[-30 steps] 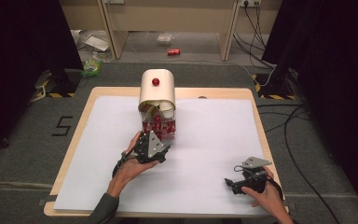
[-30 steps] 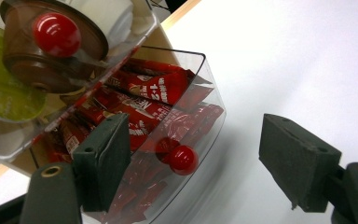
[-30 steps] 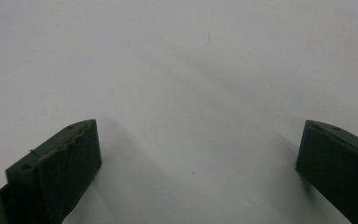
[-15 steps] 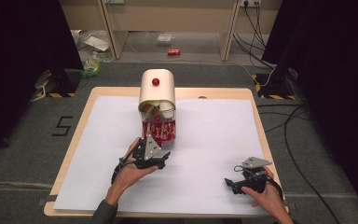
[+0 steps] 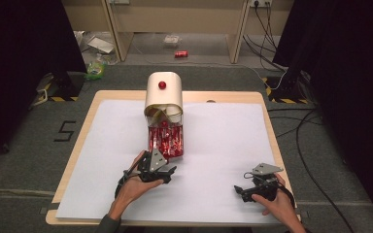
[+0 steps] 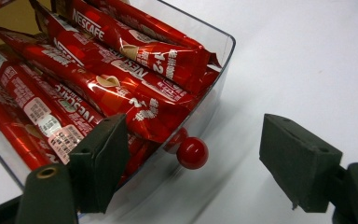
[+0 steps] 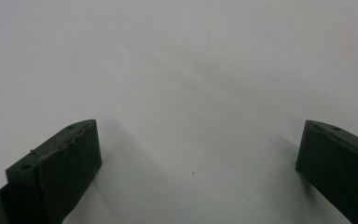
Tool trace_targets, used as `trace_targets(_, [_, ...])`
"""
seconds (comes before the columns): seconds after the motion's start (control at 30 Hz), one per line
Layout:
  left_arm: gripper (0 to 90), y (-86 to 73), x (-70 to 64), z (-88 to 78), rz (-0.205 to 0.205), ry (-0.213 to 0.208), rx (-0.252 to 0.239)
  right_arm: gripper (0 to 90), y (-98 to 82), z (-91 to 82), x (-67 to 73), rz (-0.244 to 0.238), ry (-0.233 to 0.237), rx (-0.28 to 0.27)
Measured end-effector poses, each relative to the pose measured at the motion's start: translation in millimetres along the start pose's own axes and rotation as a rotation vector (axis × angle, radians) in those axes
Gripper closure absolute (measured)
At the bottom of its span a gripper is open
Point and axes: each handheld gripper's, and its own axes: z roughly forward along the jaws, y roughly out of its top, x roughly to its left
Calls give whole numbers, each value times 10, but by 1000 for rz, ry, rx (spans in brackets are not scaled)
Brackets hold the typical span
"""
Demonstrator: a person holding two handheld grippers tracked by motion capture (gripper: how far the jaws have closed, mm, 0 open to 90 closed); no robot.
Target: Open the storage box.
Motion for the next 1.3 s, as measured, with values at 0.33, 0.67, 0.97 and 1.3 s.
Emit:
trace_targets(0.33, [235, 13, -36, -44, -5, -12, 9, 3, 0, 0, 2, 2, 0, 0])
trace_targets(0.67, [243, 27, -76, -93, -20, -13, 15, 3, -1, -1, 0, -1, 0, 0])
trace_targets(0.97, [254, 15, -72, -140, -43, -37, 13, 3, -1, 0, 1, -1, 0, 0])
trace_targets(1.3, [258, 3, -93, -186, -48, -42, 17, 3, -1, -1, 1, -2, -1, 0])
